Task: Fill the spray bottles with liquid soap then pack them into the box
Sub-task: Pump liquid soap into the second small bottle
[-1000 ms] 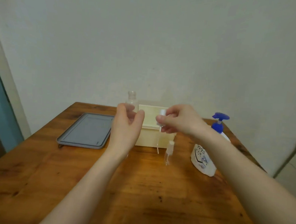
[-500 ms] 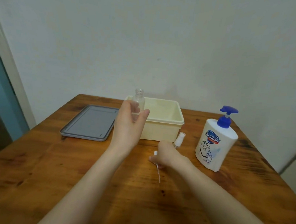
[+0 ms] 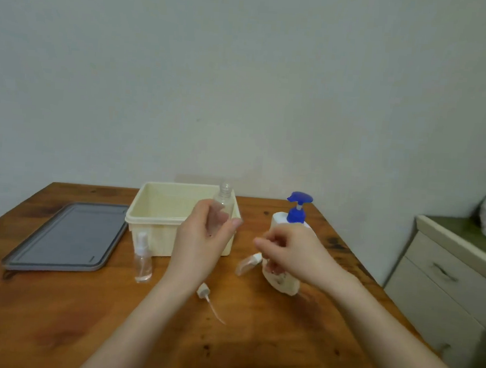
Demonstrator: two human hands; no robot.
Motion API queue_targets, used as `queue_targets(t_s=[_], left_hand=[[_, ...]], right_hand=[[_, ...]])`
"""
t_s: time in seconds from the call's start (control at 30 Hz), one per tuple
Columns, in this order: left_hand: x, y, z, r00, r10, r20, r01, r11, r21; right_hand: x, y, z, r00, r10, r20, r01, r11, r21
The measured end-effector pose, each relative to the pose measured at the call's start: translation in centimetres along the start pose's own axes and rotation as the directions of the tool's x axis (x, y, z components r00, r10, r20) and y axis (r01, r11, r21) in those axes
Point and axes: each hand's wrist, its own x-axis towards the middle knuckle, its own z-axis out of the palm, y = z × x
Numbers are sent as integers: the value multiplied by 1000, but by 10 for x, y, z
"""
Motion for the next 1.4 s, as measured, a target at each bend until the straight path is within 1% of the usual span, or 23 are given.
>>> queue_targets(t_s=[0.07,0.13,0.2,0.27,0.37,0.47,0.53,0.67,0.77,0.83,0.97,1.07,1.13,1.23,1.3,1.4], left_hand=[[0,4,15,999,-19,44,20,1000,-15],[1,7,31,993,-43,107,45,999,-15],[1,7,42,987,-49,153,49,999,7],[4,6,53,983,-48,178,45,999,17],[7,4,63,977,-52,206,49,999,19],[10,2,72,974,-40,224,34,999,31],[12,1,76,970,-44,238,35,999,41],[17,-2,85,950,-29,312,18,999,39],[22,-3,88,949,-6,316,-16,998,69],[24,-2,87,949,11,314,-35,997,72],[28,2,85,947,63,316,-97,991,94],[29,0,84,947,73,313,-112,988,108],[29,-1,83,946,77,315,-118,986,114],[29,-3,83,942,98,322,-141,983,114],[29,-5,83,938,123,325,-163,982,98],[29,-9,84,938,124,324,-151,987,61]], right_hand=[[4,-3,-29,981,-38,-192,56,994,93],[13,-3,-52,924,-26,-381,110,973,201],[26,-3,-67,871,-4,-491,145,957,250],[41,0,-78,853,12,-521,144,956,257],[63,6,-81,861,33,-508,125,954,274],[81,12,-76,889,32,-456,97,962,257],[91,16,-72,924,50,-380,48,969,244],[105,20,-64,975,98,-201,-65,984,164],[110,20,-61,988,128,-84,-121,989,85],[112,20,-62,989,145,-41,-143,988,55],[113,18,-66,990,139,1,-139,990,-24],[114,16,-68,993,116,25,-115,993,-27],[114,17,-66,994,107,29,-107,994,-2],[115,23,-60,995,99,-5,-98,992,82],[116,27,-57,995,99,-27,-96,989,109],[118,33,-51,993,110,-39,-104,985,139]])
